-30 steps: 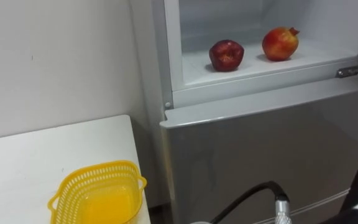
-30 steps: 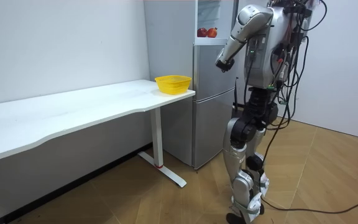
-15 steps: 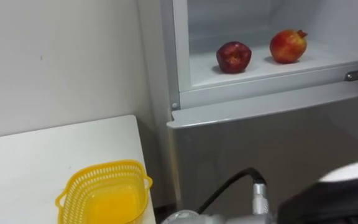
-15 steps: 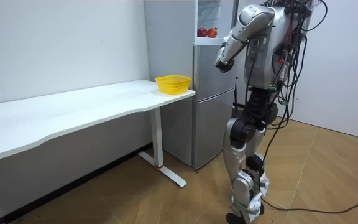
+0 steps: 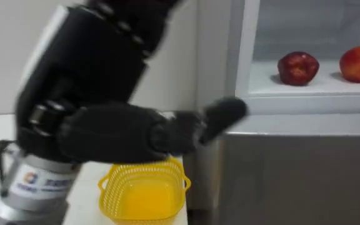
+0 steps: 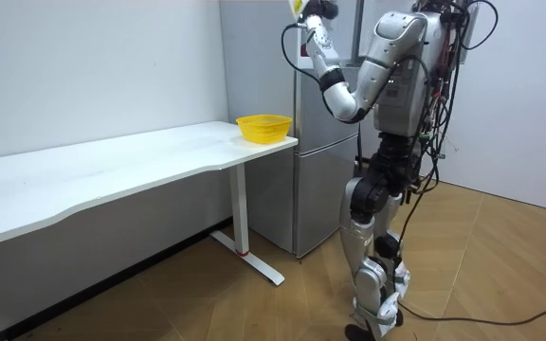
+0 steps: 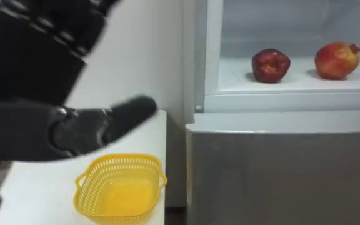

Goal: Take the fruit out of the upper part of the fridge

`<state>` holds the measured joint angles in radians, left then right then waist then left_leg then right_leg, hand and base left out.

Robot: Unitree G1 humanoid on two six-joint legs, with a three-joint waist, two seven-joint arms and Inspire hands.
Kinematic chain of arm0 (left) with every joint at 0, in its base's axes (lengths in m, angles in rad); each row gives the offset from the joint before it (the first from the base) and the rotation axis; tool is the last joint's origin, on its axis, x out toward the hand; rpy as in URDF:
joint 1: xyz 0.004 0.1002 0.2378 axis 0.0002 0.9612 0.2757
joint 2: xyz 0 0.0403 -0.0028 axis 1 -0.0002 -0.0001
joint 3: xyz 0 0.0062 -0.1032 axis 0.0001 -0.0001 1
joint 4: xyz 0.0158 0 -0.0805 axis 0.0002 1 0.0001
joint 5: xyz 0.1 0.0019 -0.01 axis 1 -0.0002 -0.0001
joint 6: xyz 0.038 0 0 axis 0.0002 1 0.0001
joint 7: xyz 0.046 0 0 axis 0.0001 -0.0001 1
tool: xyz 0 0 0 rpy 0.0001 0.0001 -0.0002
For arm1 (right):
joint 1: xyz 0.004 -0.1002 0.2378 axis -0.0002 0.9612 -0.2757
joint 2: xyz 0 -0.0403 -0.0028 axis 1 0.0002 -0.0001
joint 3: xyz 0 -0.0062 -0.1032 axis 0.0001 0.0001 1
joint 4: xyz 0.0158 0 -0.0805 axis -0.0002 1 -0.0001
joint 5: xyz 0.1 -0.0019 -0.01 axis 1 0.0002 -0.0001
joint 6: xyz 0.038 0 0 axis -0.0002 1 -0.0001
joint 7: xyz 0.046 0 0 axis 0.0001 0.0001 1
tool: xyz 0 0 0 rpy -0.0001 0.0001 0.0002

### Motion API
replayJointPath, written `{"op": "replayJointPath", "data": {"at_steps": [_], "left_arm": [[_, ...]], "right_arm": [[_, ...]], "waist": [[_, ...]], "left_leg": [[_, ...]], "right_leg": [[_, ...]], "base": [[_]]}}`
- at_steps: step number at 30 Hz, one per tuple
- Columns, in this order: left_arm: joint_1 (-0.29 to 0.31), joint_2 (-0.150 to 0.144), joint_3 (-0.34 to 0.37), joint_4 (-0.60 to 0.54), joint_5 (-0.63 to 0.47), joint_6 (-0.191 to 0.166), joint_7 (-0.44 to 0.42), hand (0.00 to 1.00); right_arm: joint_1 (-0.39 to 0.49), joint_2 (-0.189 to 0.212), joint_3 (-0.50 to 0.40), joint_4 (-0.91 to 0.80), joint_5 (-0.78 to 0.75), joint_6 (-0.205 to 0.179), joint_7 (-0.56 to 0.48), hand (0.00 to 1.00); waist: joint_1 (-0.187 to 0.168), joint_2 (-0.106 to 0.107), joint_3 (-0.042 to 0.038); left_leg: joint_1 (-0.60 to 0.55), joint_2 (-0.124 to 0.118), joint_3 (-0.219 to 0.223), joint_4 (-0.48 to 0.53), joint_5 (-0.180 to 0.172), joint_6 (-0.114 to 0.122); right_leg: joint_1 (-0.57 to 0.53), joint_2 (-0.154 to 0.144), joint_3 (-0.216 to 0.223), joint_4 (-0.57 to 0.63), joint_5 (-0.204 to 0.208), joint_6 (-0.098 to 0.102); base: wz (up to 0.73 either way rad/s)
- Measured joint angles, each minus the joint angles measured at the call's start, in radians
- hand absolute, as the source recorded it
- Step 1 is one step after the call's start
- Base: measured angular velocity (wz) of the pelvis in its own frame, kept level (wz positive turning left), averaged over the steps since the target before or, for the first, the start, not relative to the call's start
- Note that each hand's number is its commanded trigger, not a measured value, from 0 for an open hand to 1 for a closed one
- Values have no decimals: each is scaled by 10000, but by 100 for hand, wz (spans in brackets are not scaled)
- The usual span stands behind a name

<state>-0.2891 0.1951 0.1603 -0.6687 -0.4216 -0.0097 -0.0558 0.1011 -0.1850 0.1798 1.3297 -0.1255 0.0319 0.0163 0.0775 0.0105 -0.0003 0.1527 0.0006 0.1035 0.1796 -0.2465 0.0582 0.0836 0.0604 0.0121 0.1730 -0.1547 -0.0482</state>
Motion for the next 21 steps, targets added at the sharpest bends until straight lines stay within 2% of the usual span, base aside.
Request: {"op": "replayJointPath", "data": {"at_steps": [3, 6, 10, 12, 14, 17, 18, 21], "left_arm": [[116, 7, 879, -24, 448, -337, 926, 0], [401, 60, 1657, 44, 1160, -551, 1868, 0], [1537, 89, 2278, 189, 1479, -619, 2800, 0], [2395, 87, 2496, 407, 1817, -613, 3246, 0], [2815, 87, 2629, 712, 2009, -610, 3478, 0], [3845, 85, 2771, 1495, 2007, -563, 3593, 0], [4193, 86, 2772, 1812, 2008, -375, 3595, 0], [4603, 86, 2768, 2689, 2004, -2, 3583, 0]], "right_arm": [[139, 57, -281, -38, -90, 11, -91, 0], [136, 117, -648, -130, -197, 22, -104, 0], [255, 100, -956, -472, -395, 56, -68, 0], [301, 105, -1059, -479, -430, 130, 42, 0], [335, 107, -1060, -476, -419, 140, 118, 0], [356, 91, -1094, -516, -407, 132, 119, 0], [363, 90, -1239, -518, -432, 135, 184, 0], [367, 41, -1433, -521, -358, 189, 312, 0]], "waist": [[147, 57, -40], [308, 124, -9], [380, 184, 34], [396, 173, 13], [406, 149, 14], [421, 165, 6], [415, 194, 25], [407, 236, 50]], "left_leg": [[-3, -16, -31, 18, -1, -1], [24, -45, -115, 9, -1, -1], [52, -114, -356, -133, -5, 8], [-9, -140, -449, -97, -7, 14], [-21, -145, -523, -69, -5, 15], [-29, -140, -529, -32, -5, 15], [-52, -140, -544, -15, -5, 15], [-110, -143, -605, 0, -14, 19]], "right_leg": [[53, -36, -164, -29, -1, 0], [124, -66, -204, -29, -1, 0], [66, -81, -277, -22, -35, 43], [31, -82, -405, -16, -49, 58], [79, -80, -426, -8, -44, 55], [142, -82, -433, -12, -44, 52], [134, -79, -434, -32, -45, 51], [106, -85, -483, -48, -55, 51]], "base": [[10], [12], [12], [10], [10], [2], [0], [3]]}}
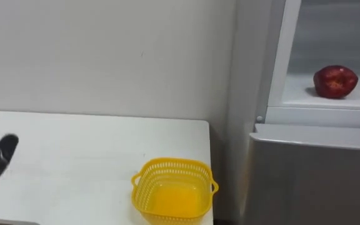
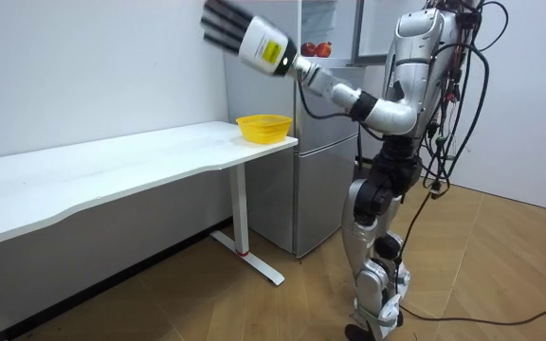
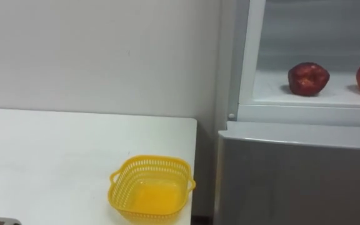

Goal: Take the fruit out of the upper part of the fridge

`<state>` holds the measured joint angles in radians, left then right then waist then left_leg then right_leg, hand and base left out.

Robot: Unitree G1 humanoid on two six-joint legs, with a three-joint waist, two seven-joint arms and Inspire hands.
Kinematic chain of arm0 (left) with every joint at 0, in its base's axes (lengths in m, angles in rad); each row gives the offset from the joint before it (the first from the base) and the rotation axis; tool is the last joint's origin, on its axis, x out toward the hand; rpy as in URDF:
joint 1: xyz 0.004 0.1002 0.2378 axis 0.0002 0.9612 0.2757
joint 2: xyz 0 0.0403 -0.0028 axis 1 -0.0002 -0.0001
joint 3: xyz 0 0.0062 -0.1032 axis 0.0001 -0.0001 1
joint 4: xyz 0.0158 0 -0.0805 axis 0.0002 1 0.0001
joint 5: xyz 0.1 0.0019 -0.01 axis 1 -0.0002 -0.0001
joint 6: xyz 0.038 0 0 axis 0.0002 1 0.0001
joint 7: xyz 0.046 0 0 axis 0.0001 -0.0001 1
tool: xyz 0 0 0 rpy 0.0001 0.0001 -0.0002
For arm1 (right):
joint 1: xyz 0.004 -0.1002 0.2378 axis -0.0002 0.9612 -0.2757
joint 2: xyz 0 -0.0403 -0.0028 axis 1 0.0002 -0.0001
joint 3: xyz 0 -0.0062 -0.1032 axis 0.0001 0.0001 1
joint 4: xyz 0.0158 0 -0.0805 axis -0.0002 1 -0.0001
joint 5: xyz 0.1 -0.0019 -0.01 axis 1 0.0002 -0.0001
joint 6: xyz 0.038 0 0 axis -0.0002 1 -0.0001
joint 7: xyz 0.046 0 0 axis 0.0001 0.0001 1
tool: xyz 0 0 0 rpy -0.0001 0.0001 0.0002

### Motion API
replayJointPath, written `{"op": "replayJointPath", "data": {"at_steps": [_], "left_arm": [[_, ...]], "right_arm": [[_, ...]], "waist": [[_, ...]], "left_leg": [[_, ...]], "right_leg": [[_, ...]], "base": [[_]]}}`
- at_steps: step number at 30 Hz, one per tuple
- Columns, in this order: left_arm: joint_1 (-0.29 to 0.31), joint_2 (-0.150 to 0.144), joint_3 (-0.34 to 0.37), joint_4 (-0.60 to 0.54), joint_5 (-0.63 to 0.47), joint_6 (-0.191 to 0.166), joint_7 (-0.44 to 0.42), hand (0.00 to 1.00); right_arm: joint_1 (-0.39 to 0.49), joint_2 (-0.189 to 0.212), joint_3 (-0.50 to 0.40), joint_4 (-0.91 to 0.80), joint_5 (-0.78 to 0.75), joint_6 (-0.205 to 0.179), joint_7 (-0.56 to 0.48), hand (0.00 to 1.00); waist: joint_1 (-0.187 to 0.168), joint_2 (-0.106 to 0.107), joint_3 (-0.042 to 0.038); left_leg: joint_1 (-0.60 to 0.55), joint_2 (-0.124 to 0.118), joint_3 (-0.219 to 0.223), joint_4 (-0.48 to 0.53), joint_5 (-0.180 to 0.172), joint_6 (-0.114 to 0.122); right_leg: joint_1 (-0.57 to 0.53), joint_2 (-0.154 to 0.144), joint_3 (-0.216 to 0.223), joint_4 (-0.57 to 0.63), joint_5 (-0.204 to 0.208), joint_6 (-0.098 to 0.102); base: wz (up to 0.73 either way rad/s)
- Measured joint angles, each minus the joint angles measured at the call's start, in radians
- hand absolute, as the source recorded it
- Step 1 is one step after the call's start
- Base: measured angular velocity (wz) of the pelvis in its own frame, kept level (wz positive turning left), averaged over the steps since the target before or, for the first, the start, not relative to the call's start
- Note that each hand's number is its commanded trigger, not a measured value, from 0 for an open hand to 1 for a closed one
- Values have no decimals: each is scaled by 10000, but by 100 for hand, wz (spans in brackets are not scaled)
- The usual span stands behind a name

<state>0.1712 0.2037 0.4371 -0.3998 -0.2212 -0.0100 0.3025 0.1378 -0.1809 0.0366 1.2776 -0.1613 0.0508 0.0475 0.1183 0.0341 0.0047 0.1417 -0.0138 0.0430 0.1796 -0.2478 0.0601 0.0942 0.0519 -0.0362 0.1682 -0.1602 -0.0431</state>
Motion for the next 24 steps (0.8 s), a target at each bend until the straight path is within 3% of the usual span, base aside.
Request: {"op": "replayJointPath", "data": {"at_steps": [3, 8, 11, 12, 15, 20, 24], "left_arm": [[398, 0, -66, 935, -30, 43, -19, 0], [1126, -85, -783, 4826, 440, 94, -50, 0], [1231, -298, -844, 7082, 591, 96, -42, 0], [1297, -315, -897, 7745, 580, 84, -48, 0], [1302, -323, -915, 9209, 581, 77, -63, 0], [1123, -321, -1101, 12145, 644, 58, -204, 0], [1213, -350, -1265, 13297, 799, 52, -395, 0]], "right_arm": [[-34, -79, -223, -48, 36, 102, 34, 0], [-44, -191, -319, -51, -2, 137, 199, 0], [-38, -200, -446, -144, -24, 105, 221, 0], [-32, -199, -536, -226, 36, 93, 232, 0], [-12, -212, -610, -457, 223, 29, 209, 0], [45, -193, -621, -499, 457, -172, 215, 0], [276, -139, -817, -760, 1247, -305, 15, 0]], "waist": [[-55, 19, -19], [-88, 60, -6], [-70, -51, 8], [-56, -170, 11], [-65, -250, 25], [-85, -207, 26], [-98, -114, 22]], "left_leg": [[46, -6, -43, -57, -6, 5], [88, 4, -64, -106, -12, -8], [96, 9, -83, -60, -18, -22], [90, 12, -52, -50, -19, -24], [96, 10, -66, 5, -57, -36], [204, 6, -184, -97, -125, -2], [260, 17, -133, -141, -125, -2]], "right_leg": [[37, -27, -145, 24, -35, -2], [52, -82, -184, 59, -139, -50], [88, -82, -213, 40, -168, -69], [121, -87, -235, 3, -168, -70], [214, -92, -267, -84, -167, -66], [335, -72, -280, -152, -159, -25], [378, -63, -255, -154, -160, -26]], "base": [[6], [2], [5], [5], [6], [5], [-1]]}}
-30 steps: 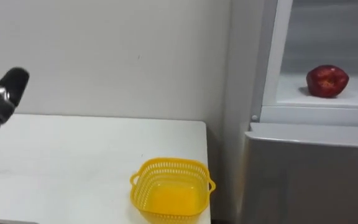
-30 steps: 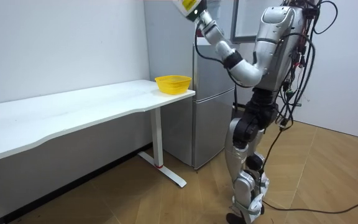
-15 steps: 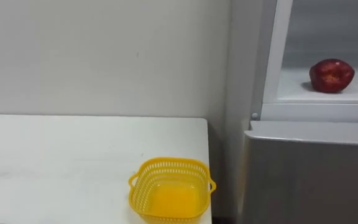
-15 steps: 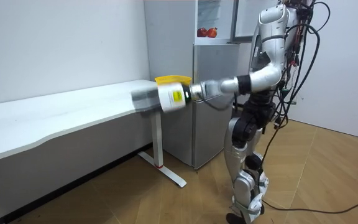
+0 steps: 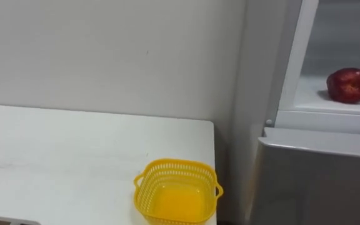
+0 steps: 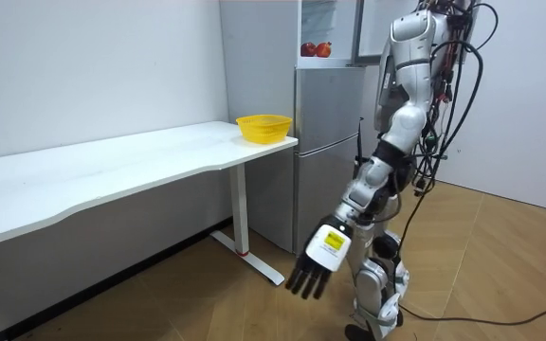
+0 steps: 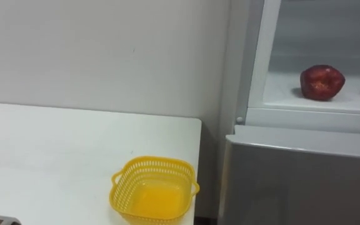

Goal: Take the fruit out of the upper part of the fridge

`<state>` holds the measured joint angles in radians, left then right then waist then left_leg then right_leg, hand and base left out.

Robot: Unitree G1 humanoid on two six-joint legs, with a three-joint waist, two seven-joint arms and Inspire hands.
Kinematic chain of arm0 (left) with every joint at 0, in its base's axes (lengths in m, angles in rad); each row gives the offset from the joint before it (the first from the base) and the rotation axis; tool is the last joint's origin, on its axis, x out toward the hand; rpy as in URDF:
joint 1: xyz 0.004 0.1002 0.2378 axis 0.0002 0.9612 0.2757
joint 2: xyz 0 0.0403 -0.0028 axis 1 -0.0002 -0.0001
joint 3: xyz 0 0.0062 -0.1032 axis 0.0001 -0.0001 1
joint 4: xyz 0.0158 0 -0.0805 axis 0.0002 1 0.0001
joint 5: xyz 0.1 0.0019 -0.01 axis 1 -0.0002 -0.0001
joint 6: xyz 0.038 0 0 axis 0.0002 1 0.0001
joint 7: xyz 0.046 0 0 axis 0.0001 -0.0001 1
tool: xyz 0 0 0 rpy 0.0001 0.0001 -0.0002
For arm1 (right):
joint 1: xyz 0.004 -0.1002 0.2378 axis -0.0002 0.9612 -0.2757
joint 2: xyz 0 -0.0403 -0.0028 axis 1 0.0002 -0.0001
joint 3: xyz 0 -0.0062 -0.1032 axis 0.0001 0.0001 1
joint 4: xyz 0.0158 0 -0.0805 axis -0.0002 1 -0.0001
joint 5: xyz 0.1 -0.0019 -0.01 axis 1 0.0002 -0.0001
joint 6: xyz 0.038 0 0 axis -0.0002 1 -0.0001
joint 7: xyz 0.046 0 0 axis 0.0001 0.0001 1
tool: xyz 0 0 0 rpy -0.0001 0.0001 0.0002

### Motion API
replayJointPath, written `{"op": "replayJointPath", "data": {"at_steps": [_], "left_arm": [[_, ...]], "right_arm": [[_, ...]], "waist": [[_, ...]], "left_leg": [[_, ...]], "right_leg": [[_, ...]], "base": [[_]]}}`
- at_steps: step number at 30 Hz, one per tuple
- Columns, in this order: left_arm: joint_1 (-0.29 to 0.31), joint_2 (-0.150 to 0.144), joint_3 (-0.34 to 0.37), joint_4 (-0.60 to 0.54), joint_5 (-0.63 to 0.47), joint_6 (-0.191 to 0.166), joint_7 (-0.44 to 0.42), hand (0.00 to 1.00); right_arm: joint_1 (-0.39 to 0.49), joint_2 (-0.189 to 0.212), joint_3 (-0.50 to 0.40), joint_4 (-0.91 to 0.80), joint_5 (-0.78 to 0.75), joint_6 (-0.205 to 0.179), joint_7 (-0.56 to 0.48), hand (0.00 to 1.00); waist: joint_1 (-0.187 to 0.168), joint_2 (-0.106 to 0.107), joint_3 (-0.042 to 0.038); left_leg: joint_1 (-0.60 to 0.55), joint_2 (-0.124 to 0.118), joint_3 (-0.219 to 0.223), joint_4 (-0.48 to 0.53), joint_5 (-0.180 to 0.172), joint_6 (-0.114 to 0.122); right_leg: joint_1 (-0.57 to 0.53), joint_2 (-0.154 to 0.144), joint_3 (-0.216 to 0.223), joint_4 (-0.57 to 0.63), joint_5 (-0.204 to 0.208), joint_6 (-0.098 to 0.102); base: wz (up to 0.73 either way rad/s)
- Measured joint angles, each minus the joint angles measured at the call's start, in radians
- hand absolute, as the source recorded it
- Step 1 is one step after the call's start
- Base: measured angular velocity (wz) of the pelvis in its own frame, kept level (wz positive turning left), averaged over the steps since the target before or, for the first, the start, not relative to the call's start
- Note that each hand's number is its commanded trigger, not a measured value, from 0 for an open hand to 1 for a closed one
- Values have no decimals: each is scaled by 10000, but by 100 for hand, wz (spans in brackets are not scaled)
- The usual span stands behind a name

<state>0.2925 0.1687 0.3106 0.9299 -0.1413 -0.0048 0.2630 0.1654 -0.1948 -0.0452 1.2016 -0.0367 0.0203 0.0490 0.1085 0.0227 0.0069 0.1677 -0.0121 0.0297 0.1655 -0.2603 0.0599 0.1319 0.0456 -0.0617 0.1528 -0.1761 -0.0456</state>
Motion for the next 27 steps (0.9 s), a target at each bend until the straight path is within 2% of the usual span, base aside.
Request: {"op": "replayJointPath", "data": {"at_steps": [5, 9, 11, 14, 15, 17, 19, 21, 23, 24, 27], "left_arm": [[171, -224, -76, 510, 317, 16, -277, 0], [-23, -256, -607, 889, 1585, 43, -633, 0], [-283, -255, -968, 1028, 1968, 20, -864, 0], [-370, -257, -996, 1108, 2251, -125, -996, 0], [-377, -257, -996, 1108, 2326, -163, -1000, 0], [-352, -251, -998, 1111, 2571, -302, -1023, 0], [-299, -241, -998, 1110, 2684, -404, -1064, 0], [-270, -231, -993, 1104, 2686, -471, -1179, 0], [-185, -234, -987, 1115, 2984, -470, -1227, 0], [-119, -229, -987, 1118, 3147, -469, -1226, 0], [103, -151, -975, 1112, 3515, -463, -1224, 0]], "right_arm": [[224, 81, -430, -499, 1148, -79, -587, 0], [171, 74, -434, -1136, 1476, -189, -1207, 0], [-22, 70, -436, -1495, 1552, -391, -1649, 0], [-207, 71, -595, -2188, 1476, -746, -2318, 0], [-178, 86, -643, -2516, 1407, -746, -2486, 0], [103, 121, -664, -4487, 1118, -791, -3085, 0], [115, 121, -724, -5710, 1052, -1017, -3459, 0], [106, 117, -940, -6927, 969, -1103, -3783, 0], [118, 68, -1188, -8952, 790, -1109, -4288, 0], [119, 33, -1362, -9923, 674, -1210, -4544, 0], [116, -97, -1498, -11173, 614, -1554, -5052, 0]], "waist": [[-208, 90, 17], [-330, 122, 7], [-446, 79, -28], [-578, 73, -36], [-614, 64, -38], [-849, 17, -26], [-1001, -61, -37], [-1016, -161, -46], [-1022, -262, -62], [-1023, -238, -79], [-997, -352, -91]], "left_leg": [[-17, 0, 55, 19, -1, 1], [-28, 6, 142, 16, -2, 0], [-37, -3, 164, 61, 2, 0], [12, 5, 256, 92, 7, -1], [3, 4, 253, 127, 7, 0], [-31, 0, 255, 149, 7, 0], [-34, -5, 257, 156, 7, 0], [-30, -5, 273, 149, 8, 0], [-153, 6, 406, 146, 8, -1], [-178, 6, 434, 147, 9, -2], [-136, 22, 519, 147, 9, -3]], "right_leg": [[-28, -3, 13, 42, -1, 0], [-100, -5, 79, 159, -9, 1], [-100, -17, 95, 168, -9, 2], [-105, 36, 307, 201, -3, 5], [-121, 37, 314, 201, -2, 5], [-142, 23, 312, 190, -3, 6], [-140, 21, 309, 178, -8, 9], [-147, 24, 321, 159, -8, 10], [-296, 53, 328, 175, -7, 11], [-319, 68, 325, 176, -7, 11], [-275, 73, 332, 162, -6, 11]], "base": [[-2], [-4], [0], [-11], [-9], [-2], [0], [-2], [-10], [-7], [-1]]}}
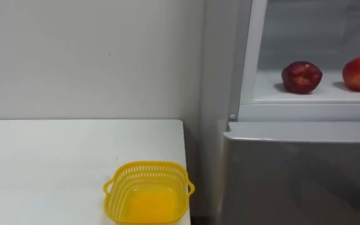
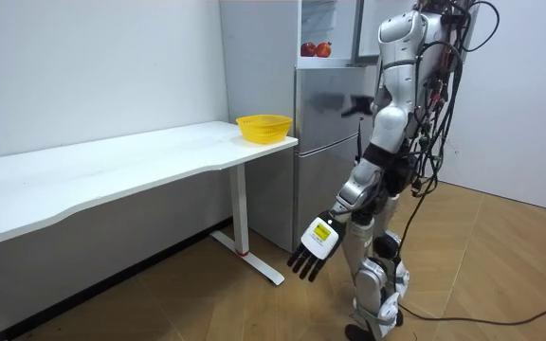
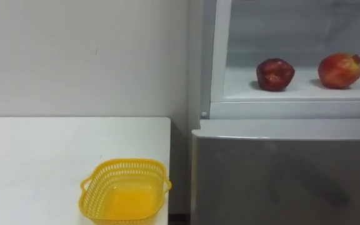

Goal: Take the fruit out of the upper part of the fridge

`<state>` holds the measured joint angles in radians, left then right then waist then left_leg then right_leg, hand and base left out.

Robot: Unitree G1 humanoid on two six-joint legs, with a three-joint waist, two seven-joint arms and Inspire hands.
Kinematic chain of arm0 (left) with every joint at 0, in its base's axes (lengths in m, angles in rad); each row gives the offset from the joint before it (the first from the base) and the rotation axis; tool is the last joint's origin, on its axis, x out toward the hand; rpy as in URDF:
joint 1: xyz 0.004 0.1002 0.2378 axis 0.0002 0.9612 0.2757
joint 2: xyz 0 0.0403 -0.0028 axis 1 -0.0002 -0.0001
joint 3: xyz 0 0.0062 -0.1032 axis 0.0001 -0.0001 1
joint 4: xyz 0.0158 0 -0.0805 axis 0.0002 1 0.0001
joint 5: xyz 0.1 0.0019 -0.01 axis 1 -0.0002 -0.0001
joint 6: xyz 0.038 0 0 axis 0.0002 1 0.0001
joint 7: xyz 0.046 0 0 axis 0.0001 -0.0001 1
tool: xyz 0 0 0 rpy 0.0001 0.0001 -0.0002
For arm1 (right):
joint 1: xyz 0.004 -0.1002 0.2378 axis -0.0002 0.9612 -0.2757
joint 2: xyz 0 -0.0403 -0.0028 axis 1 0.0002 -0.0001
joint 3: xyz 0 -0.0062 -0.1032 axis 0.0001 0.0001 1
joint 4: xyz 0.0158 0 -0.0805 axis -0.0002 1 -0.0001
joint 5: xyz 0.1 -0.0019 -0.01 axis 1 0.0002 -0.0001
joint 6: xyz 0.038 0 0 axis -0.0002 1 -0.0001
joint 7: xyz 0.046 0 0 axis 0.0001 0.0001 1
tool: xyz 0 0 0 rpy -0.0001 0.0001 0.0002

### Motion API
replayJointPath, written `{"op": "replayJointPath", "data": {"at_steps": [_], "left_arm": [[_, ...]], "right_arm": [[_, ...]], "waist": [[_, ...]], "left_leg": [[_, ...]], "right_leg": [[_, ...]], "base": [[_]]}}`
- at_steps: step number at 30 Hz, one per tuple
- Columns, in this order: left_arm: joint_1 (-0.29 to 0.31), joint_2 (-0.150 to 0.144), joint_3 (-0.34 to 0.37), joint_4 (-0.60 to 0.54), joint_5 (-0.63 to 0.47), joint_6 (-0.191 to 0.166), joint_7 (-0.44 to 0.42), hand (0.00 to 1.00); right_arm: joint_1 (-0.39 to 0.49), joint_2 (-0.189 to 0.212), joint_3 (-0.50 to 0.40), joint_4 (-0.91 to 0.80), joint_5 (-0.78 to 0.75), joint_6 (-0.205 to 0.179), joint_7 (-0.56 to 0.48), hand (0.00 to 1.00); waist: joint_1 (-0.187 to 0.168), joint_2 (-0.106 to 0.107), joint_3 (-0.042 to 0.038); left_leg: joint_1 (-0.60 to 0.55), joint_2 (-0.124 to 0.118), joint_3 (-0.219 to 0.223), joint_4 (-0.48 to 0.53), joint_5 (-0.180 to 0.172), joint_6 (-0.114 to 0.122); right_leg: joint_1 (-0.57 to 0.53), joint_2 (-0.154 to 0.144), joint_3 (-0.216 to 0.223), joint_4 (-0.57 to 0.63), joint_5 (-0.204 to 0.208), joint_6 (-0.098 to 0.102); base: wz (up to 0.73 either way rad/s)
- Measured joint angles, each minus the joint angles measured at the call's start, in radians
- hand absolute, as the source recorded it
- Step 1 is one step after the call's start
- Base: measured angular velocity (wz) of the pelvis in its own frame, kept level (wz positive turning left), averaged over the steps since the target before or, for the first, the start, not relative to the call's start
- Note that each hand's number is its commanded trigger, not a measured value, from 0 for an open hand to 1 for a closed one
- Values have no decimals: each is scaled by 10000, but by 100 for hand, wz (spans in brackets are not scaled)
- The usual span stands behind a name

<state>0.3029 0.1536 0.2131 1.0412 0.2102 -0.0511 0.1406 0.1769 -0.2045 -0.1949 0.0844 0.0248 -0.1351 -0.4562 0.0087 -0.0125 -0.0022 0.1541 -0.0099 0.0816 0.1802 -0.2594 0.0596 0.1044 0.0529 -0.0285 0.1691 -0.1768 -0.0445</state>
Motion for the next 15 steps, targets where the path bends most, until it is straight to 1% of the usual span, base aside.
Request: {"op": "replayJointPath", "data": {"at_steps": [2, 4, 7, 10, 12, 14, 15], "left_arm": [[67, 21, 2, 8, 327, 1, 0, 0], [96, 21, -1, 23, 507, 0, -15, 0], [3, 26, -1, 151, 675, -3, -56, 0], [-64, 71, 11, 165, 678, -7, -63, 0], [-45, 108, 10, 244, 674, -15, -63, 0], [21, 112, 3, 389, 675, -13, -66, 0], [-1, 112, 8, 410, 674, -13, -76, 0]], "right_arm": [[-10, 3, -26, -593, -385, -390, -395, 0], [-12, 6, -26, -744, -559, -595, -657, 0], [-11, 14, -26, -1167, -655, -597, -1031, 0], [-10, 13, -26, -1763, -683, -611, -1448, 0], [-12, -26, -27, -2133, -736, -665, -1650, 0], [-13, -55, -118, -2693, -800, -840, -1960, 0], [-13, -58, -222, -2953, -1073, -870, -2138, 0]], "waist": [[10, -109, 18], [25, -131, 10], [141, -56, 35], [224, 15, 22], [239, 48, 20], [234, 78, 19], [218, 72, 22]], "left_leg": [[127, 18, 4, -25, -1, -1], [161, 15, 7, -32, -2, -1], [164, -10, 7, -116, -2, 0], [130, -12, -21, -122, -3, 4], [122, 2, -29, -142, -4, 5], [76, 10, -30, -145, -4, 4], [64, -1, -20, -140, -4, 3]], "right_leg": [[128, 1, 10, -18, 2, -1], [167, 1, 9, -22, 3, 1], [125, -3, 1, -23, 10, 16], [78, -1, -3, 10, 19, 30], [47, 16, -12, 46, 19, 29], [5, 27, -22, 62, 22, 23], [-24, 34, -2, 81, 23, 19]], "base": [[2], [3], [-2], [0], [0], [4], [0]]}}
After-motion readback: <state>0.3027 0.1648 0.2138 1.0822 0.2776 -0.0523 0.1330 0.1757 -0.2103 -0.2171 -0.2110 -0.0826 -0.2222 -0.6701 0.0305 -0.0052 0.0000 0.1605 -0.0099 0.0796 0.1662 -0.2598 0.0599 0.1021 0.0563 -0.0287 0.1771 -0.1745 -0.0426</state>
